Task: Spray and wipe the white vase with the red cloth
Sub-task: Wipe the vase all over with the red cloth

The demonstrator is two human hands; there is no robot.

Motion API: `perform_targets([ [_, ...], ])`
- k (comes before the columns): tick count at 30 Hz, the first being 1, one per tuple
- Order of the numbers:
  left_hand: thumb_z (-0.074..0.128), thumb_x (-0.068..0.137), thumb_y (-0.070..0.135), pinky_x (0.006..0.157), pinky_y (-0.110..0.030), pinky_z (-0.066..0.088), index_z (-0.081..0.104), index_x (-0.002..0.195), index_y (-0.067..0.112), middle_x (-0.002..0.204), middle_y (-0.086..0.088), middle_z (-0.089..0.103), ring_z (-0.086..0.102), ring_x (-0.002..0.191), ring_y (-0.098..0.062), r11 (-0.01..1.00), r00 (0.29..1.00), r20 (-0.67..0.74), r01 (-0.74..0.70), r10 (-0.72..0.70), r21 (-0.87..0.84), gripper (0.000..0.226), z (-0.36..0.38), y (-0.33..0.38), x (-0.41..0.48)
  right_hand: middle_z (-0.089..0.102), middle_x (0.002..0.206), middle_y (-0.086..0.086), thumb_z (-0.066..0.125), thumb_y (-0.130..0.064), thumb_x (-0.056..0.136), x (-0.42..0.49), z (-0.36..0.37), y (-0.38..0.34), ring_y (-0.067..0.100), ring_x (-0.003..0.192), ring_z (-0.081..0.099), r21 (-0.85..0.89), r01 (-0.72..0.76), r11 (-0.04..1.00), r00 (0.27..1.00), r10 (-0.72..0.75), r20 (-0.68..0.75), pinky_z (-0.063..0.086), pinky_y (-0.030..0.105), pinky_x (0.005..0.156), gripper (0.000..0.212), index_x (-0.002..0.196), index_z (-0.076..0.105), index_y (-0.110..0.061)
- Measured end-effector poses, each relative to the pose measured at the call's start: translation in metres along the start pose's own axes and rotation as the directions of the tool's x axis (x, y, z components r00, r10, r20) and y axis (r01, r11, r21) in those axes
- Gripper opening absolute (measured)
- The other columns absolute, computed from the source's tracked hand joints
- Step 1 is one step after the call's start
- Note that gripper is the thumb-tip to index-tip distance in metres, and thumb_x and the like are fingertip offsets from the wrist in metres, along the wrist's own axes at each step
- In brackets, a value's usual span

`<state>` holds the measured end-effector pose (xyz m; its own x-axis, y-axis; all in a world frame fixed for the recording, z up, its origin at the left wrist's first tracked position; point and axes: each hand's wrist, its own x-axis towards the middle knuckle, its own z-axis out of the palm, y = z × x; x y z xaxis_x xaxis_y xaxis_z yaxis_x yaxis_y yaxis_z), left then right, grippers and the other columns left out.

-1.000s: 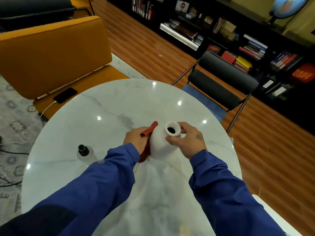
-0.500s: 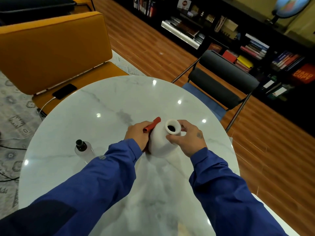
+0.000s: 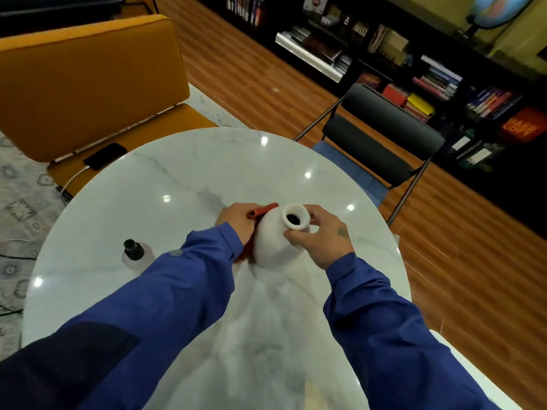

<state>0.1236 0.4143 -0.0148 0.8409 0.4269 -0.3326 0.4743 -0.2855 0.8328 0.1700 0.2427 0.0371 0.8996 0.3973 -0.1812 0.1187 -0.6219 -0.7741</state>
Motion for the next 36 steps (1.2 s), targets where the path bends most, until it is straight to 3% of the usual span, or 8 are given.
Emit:
perform_targets([
  [2, 0.050, 0.077, 0.070, 0.037, -0.014, 0.039, 0.061, 0.066, 0.014, 0.054, 0.005, 0.056, 0.046, 0.050, -0.016, 0.994, 0.990, -0.093, 0.101, -0.105, -0.045, 0.059, 0.010, -0.014, -0.008, 0.064, 0.106, -0.012, 0.078, -0.028, 0.071, 0.000, 0.000, 0.000, 0.003, 0.097, 0.056, -0.003, 0.000, 1.000, 1.000, 0.000, -0.016, 0.036, 0.008, 0.065, 0.038, 0.103, 0.060, -0.040],
  [4, 0.047, 0.081, 0.069, 0.041, -0.018, 0.038, 0.058, 0.064, 0.011, 0.054, 0.001, 0.056, 0.043, 0.049, -0.017, 0.991, 0.979, -0.155, 0.125, -0.130, -0.039, 0.062, 0.018, -0.023, -0.018, 0.064, 0.103, -0.014, 0.078, -0.028, 0.071, -0.001, 0.000, 0.001, -0.002, 0.094, 0.056, -0.009, 0.005, 1.000, 0.999, -0.005, -0.033, 0.035, 0.006, 0.064, 0.038, 0.102, 0.060, -0.040],
  [9, 0.049, 0.086, 0.012, 0.053, -0.024, 0.035, 0.059, 0.065, 0.009, 0.058, -0.004, 0.051, 0.044, 0.060, -0.024, 0.979, 0.967, -0.201, 0.178, -0.156, 0.096, 0.024, 0.031, -0.042, -0.034, 0.064, 0.104, -0.011, 0.077, -0.030, 0.072, -0.003, 0.006, 0.001, -0.006, 0.089, 0.054, -0.031, 0.009, 0.999, 0.999, -0.010, -0.049, 0.036, 0.006, 0.060, 0.036, 0.102, 0.059, -0.039],
  [11, 0.048, 0.082, 0.004, 0.048, -0.021, 0.032, 0.056, 0.063, 0.013, 0.055, 0.000, 0.047, 0.043, 0.061, -0.024, 0.970, 0.965, -0.188, 0.209, -0.184, 0.127, 0.022, 0.034, -0.044, -0.036, 0.064, 0.104, -0.011, 0.077, -0.030, 0.073, -0.003, 0.007, 0.001, -0.006, 0.088, 0.054, -0.037, 0.007, 0.999, 0.998, -0.009, -0.054, 0.036, 0.005, 0.058, 0.037, 0.104, 0.059, -0.038],
  [18, 0.048, 0.085, 0.013, 0.060, -0.026, 0.039, 0.063, 0.068, 0.014, 0.057, -0.004, 0.049, 0.045, 0.063, -0.027, 0.978, 0.965, -0.215, 0.176, -0.150, 0.108, 0.022, 0.015, -0.033, -0.011, 0.064, 0.098, -0.012, 0.078, -0.030, 0.072, -0.005, 0.007, 0.000, -0.010, 0.080, 0.053, -0.060, 0.001, 0.998, 0.997, -0.006, -0.083, 0.037, 0.004, 0.051, 0.039, 0.107, 0.061, -0.031],
  [26, 0.059, 0.084, 0.014, 0.071, -0.022, 0.039, 0.068, 0.098, 0.020, 0.097, -0.007, 0.071, 0.062, 0.087, -0.028, 0.975, 0.966, -0.169, 0.209, -0.194, 0.077, 0.018, 0.032, -0.049, -0.032, 0.063, 0.101, -0.006, 0.079, -0.030, 0.074, -0.006, 0.008, -0.002, 0.001, 0.081, 0.052, -0.056, -0.029, 0.998, 0.993, 0.022, -0.118, 0.035, 0.008, 0.058, 0.044, 0.113, 0.062, -0.025],
  [32, 0.068, 0.079, 0.015, 0.056, -0.022, 0.034, 0.047, 0.081, 0.019, 0.088, -0.004, 0.059, 0.048, 0.066, -0.016, 0.939, 0.940, -0.090, 0.316, -0.330, -0.139, 0.022, 0.062, -0.047, -0.056, 0.062, 0.106, 0.000, 0.081, -0.038, 0.072, -0.007, 0.017, -0.007, 0.016, 0.089, 0.057, -0.058, -0.074, 0.996, 0.980, 0.062, -0.188, 0.042, 0.022, 0.066, 0.047, 0.112, 0.061, -0.023],
  [36, 0.071, 0.077, 0.014, 0.062, -0.026, 0.039, 0.043, 0.072, 0.022, 0.087, -0.003, 0.057, 0.051, 0.073, -0.020, 0.912, 0.924, -0.050, 0.364, -0.379, -0.191, 0.029, 0.066, -0.043, -0.054, 0.061, 0.098, -0.004, 0.080, -0.041, 0.072, -0.009, 0.020, -0.007, 0.017, 0.088, 0.059, -0.093, -0.076, 0.993, 0.971, 0.053, -0.232, 0.044, 0.027, 0.069, 0.047, 0.111, 0.061, -0.023],
])
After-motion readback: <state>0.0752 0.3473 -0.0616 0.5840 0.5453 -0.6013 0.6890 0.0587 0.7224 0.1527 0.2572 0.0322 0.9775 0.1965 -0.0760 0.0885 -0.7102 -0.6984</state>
